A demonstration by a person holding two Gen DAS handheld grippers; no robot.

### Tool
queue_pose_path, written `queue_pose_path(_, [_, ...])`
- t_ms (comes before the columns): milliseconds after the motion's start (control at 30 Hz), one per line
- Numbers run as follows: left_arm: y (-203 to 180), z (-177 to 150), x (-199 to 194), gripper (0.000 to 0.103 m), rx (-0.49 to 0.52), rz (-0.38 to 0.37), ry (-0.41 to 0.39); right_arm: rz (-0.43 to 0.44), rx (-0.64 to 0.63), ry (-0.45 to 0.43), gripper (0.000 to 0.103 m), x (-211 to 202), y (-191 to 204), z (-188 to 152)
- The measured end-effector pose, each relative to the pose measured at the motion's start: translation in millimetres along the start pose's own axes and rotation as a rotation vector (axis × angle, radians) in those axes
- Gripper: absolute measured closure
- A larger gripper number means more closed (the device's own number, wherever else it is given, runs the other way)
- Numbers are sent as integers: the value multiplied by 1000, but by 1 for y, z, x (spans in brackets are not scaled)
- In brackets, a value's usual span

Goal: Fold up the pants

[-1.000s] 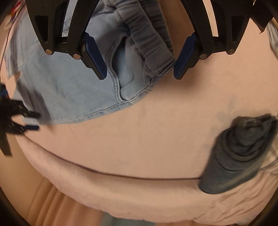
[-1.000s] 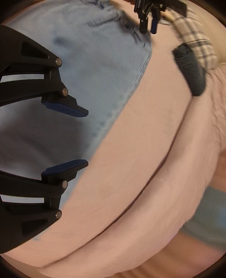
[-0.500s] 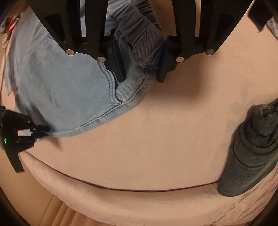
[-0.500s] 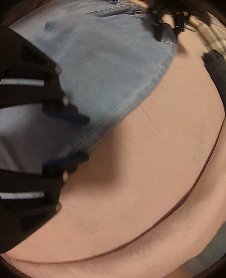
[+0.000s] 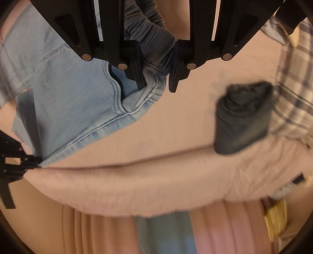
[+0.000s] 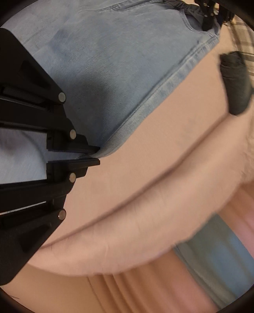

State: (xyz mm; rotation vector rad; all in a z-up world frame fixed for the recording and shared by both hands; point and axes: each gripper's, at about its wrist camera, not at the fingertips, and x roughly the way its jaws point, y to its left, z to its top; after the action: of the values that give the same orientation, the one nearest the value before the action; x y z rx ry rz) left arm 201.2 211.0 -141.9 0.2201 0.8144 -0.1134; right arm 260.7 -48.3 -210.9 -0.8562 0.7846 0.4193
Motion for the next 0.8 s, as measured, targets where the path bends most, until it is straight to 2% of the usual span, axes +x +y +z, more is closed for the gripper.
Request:
queue_pose_path(100, [-14,-18,-36,79,91,85,-69,-90,-33,-120,98,-56,9,-11])
queue_pose_path(167, [-20,-41,-56,79,147,107,-100,-124,-75,-173,98,-85,18,-24])
queue_pose_path(233, [-24,-61,-70,79,164,82,-108,-128,-140,-230,98,-118,35,-51])
queue_pose_path(267, [-28,-76,-79,79,173,66,-120,-123,-155,-233,98,-121,35,-57])
queue_pose_path(367, [-39,-112,-92,79,191,40,-141,-74,-219,-250,98,-155,67,-107])
queue_pose_path(400, [-43,-124,-94,79,194,42,-138,-58,-227,-249,98,-155,60,-111])
queue_pose_path(500, [-53,-153,-97,80,171,41,-118,17,-233,-243,98,-175,87,-140])
queue_pose_path(633, [-54,-170,-96,81,103,31,-94,76,-261,-208,98,-164,110,-155])
queue_pose_path(800, [-58,-181,-110,81,93,30,-134,146,-310,-143,97,-154,141,-164])
